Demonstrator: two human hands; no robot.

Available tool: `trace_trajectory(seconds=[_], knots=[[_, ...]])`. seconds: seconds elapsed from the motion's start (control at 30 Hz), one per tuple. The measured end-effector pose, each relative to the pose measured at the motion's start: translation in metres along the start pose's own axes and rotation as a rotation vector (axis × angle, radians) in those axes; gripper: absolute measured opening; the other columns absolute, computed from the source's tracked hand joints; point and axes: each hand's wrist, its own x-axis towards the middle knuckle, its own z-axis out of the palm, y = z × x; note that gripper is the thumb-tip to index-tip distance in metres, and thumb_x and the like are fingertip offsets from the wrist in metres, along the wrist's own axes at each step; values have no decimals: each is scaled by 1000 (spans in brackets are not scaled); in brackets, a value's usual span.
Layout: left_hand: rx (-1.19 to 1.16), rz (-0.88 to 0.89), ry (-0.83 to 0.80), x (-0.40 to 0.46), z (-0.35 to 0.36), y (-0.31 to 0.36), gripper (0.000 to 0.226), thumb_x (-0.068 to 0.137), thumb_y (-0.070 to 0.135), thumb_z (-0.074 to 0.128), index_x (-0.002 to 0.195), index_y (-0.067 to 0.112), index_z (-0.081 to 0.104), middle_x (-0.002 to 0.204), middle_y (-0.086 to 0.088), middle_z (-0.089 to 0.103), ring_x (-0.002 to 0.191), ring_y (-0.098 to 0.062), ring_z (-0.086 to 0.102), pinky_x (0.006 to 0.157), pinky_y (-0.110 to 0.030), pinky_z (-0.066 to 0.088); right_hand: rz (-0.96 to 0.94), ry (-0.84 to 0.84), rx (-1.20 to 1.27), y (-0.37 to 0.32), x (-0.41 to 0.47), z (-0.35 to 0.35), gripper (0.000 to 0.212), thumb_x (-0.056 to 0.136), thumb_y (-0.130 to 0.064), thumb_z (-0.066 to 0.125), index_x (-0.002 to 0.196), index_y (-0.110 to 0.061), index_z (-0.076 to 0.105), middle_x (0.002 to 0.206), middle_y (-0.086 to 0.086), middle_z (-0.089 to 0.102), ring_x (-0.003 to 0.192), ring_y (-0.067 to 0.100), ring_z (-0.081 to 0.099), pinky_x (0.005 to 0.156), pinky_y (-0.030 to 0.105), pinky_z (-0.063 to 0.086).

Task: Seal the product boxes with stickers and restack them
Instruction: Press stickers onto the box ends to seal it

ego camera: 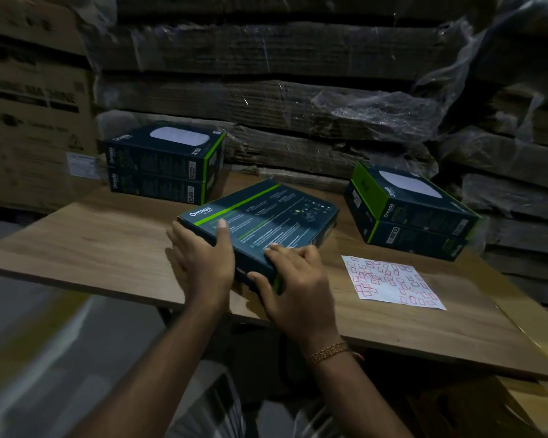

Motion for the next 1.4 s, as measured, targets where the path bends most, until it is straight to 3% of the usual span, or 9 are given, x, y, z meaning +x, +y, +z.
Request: trace_trajectory(seconds=[0.3, 0.47, 0.57, 0.7, 0.77, 0.93, 1.13, 1.27, 1.4], knots=[[65, 17, -132, -29, 3, -1, 131, 85, 68, 76, 169, 1, 2, 178, -18, 8, 165, -32, 9, 132, -51, 16, 229, 99, 409, -18, 18, -16, 26, 97, -12, 55, 114, -12, 75, 105, -3, 71, 100, 15, 64, 87, 39, 55], [69, -39, -196, -11, -1, -1, 143, 64, 70, 87, 168, 9, 8, 175, -16, 19, 160, -35, 23, 127, -55, 30, 402, -201, 31, 36, 31, -20, 67, 99, -57, 62, 158, -28, 48, 168, 4, 37, 160, 24, 18, 128, 52, 26], [-46, -130, -264, 18, -18, -10, 128, 42, 69, 89, 148, 25, 33, 149, -7, 54, 133, -32, 58, 111, -54, 52, 401, -310, -94, 60, 23, -22, 90, 90, -77, 61, 164, -31, 37, 177, 7, 17, 164, 28, 1, 129, 57, 16], [-141, -178, -451, 37, -56, -10, 73, 79, 22, 92, 139, 24, 51, 125, -6, 74, 110, -29, 71, 97, -48, 58, 511, -260, -119, 69, 11, -31, 111, 73, -94, 51, 164, -32, 37, 177, 9, 18, 165, 30, 3, 130, 59, 15], [-112, -154, -546, 44, -76, -11, 56, 84, 21, 87, 133, 26, 61, 119, -4, 79, 109, -30, 73, 97, -51, 57, 526, -283, -123, 68, 8, -34, 118, 66, -100, 51, 164, -35, 36, 177, 9, 19, 164, 32, 5, 130, 58, 13], [-140, -106, -647, 55, -104, -16, 74, 69, 39, 91, 135, 24, 60, 120, -4, 80, 114, -36, 75, 107, -64, 51, 468, -282, -110, 62, 4, -39, 108, 63, -91, 72, 155, -37, 51, 170, 4, 36, 154, 35, 33, 127, 57, 24], [-124, -33, -472, 51, -98, -28, 67, 89, 59, 78, 142, 25, 56, 127, -8, 74, 112, -30, 73, 91, -54, 61, 453, -201, -251, 44, -9, -51, 101, 64, -93, 70, 145, -34, 62, 153, 7, 50, 131, 32, 52, 109, 51, 43], [6, 122, 15, 19, -76, -25, 59, 98, 57, 70, 139, 16, 56, 128, -2, 66, 109, -24, 65, 87, -41, 54, 441, -176, -416, 26, -20, -59, 95, 67, -94, 65, 141, -35, 62, 145, 11, 55, 119, 35, 57, 98, 49, 46], [262, 152, 52, -12, -39, -19, 117, 85, 84, 62, 164, 9, 20, 161, -25, 36, 144, -44, 43, 117, -59, 39, 459, -172, -538, 9, -29, -63, 94, 69, -94, 65, 140, -32, 63, 142, 14, 57, 109, 37, 58, 89, 47, 44]])
